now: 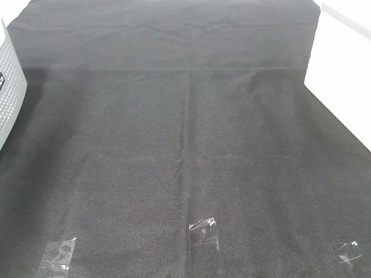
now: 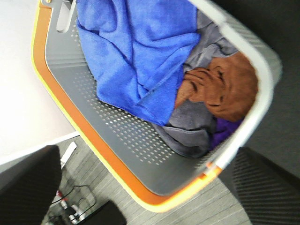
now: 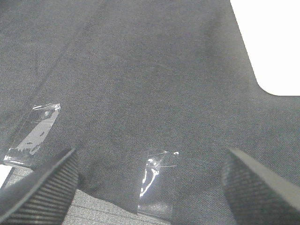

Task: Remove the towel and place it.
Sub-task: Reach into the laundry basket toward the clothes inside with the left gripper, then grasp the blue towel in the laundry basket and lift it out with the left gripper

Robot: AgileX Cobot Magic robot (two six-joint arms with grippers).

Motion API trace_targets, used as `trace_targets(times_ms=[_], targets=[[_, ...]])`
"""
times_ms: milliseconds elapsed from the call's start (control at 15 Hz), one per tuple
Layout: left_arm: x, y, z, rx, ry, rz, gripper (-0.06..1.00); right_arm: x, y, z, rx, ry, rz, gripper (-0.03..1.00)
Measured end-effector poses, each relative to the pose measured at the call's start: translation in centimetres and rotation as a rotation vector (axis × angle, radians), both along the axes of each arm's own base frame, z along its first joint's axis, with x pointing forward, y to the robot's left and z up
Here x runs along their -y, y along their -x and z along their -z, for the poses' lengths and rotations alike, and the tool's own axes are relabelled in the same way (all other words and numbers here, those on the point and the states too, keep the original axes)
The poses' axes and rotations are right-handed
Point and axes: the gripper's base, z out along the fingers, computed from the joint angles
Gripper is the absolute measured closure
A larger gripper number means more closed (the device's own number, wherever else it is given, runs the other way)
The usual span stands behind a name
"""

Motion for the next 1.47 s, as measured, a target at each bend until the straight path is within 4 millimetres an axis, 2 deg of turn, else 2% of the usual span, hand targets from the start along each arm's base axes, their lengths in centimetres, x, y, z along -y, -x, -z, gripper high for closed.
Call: trace_targets(times_ms=[133, 267, 467, 600, 667, 1133, 1333, 1467], targets=[[-1.0, -3.5, 2.4, -0.041, -0.065, 0.0, 0.03, 0.0, 0.0, 0.0, 0.0, 0.0, 0.0, 0.18], [-3.0, -5.6, 4.2, -0.054, -0.087, -0.026, 0.03, 0.0, 0.0, 0.0, 0.0, 0.0, 0.0, 0.18], [-7.3, -7.1, 7.4, -0.142, -0.112, -0.066, 0.03, 0.0, 0.0, 0.0, 0.0, 0.0, 0.0, 0.18], [-11.0, -8.0, 10.3, -0.194, -0.12, -0.1, 0.03, 0.0, 0.0, 0.0, 0.0, 0.0, 0.0, 0.18], [-12.0, -8.3, 11.4, -0.215, -0.129, -0.092, 0.03, 0.0, 0.0, 0.0, 0.0, 0.0, 0.0, 0.18], [-13.4, -12.0, 18.6, -0.283, -0.141, 0.027, 0.03, 0.0, 0.0, 0.0, 0.0, 0.0, 0.0, 0.18], [-13.7, -13.0, 21.4, -0.325, -0.122, 0.037, 0.03, 0.0, 0.0, 0.0, 0.0, 0.0, 0.0, 0.18], [-13.6, -13.2, 22.5, -0.35, -0.116, 0.049, 0.03, 0.0, 0.0, 0.0, 0.0, 0.0, 0.0, 0.18]])
